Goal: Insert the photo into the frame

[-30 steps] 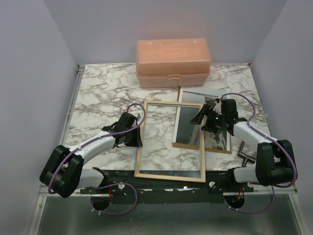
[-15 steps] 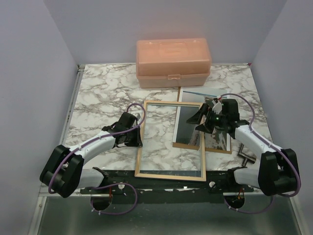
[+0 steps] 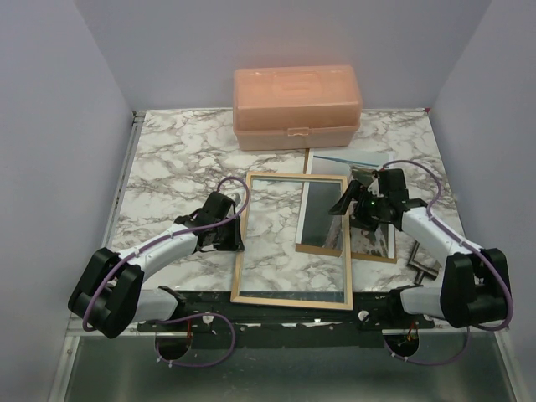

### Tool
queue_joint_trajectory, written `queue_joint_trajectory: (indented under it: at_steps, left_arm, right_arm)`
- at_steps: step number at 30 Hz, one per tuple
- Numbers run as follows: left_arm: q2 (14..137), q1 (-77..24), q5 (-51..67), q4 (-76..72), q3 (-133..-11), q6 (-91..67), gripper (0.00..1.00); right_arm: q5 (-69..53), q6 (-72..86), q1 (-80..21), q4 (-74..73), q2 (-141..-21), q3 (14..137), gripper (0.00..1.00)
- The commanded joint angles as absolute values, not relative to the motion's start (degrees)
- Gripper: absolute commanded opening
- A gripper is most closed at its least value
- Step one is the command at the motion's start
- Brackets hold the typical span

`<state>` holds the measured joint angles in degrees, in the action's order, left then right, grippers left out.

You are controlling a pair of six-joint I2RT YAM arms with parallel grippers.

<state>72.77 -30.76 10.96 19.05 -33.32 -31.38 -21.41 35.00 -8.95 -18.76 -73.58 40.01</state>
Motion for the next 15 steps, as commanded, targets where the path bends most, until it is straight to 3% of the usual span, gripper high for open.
queue_joint_trajectory:
  at_steps: [1, 15]
  left_arm:
    - [73.7, -31.0, 10.5, 18.7, -33.8, -31.2, 0.0]
    - [74.1, -31.0, 10.7, 18.7, -34.1, -31.1, 0.0]
  right_arm:
    - [-19.6, 33.4, -9.1, -19.4, -76.0, 40.1, 0.94]
    - [-29.5, 35.8, -9.1, -10.9, -80.4, 35.9, 0.94]
